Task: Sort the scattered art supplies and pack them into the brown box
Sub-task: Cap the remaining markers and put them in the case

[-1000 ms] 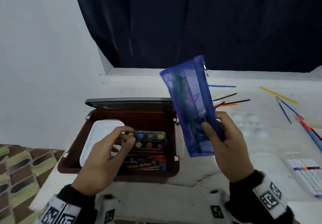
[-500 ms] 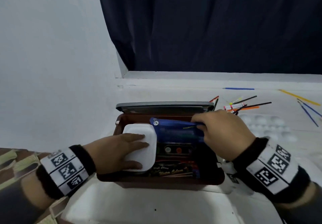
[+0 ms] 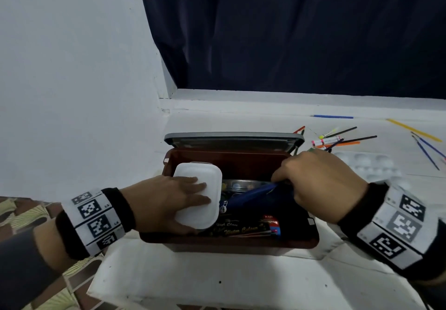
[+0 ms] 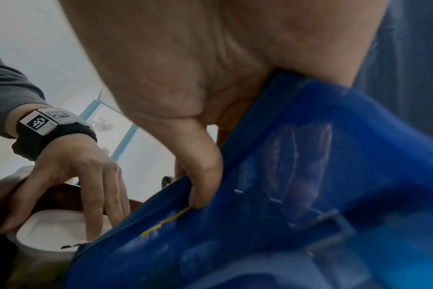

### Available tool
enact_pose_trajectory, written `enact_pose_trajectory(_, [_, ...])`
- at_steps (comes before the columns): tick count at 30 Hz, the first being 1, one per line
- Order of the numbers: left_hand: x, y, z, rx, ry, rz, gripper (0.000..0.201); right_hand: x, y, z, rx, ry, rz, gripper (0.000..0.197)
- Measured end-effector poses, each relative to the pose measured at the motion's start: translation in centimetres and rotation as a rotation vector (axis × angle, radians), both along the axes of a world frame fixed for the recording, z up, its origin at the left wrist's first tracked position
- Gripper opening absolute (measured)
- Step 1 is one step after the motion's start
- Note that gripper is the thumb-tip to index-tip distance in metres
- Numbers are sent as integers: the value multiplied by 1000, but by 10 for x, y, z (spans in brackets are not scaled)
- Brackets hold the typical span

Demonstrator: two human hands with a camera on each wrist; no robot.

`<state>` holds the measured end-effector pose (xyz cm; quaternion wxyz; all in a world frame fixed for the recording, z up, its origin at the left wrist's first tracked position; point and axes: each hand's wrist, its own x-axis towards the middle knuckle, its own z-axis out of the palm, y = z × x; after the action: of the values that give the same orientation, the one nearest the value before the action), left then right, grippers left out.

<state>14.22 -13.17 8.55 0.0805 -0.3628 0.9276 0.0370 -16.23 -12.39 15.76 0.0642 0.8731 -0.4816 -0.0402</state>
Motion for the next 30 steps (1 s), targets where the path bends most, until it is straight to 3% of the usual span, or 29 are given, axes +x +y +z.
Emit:
enact_pose_trajectory(9, [18,-5,-11,-33,150,-115,52,-8,6,-31,-24,-91,31,43])
enact_pose_trajectory(16, [20,2,-12,-95,239,-149,42,15,20,-67,-235,-297,155,27])
enact_pose_trajectory(18, [18,6,-10,-94,264,-150,40,16,22,-79,-214,-284,204,35])
enact_pose_trajectory(20, [17,9,-6,-88,312,-130,39,11,20,-86,-107,-241,244,36])
enact_pose_trajectory(24, [12,14,-2,-85,383,-91,36,9,11,-79,344,-206,187,30])
enact_pose_trajectory(27, [9,16,-6,-87,358,-102,33,13,9,-71,512,-66,151,49])
enact_pose_trajectory(30, [8,17,-8,-83,375,-67,28,19,16,-70,662,-154,119,84])
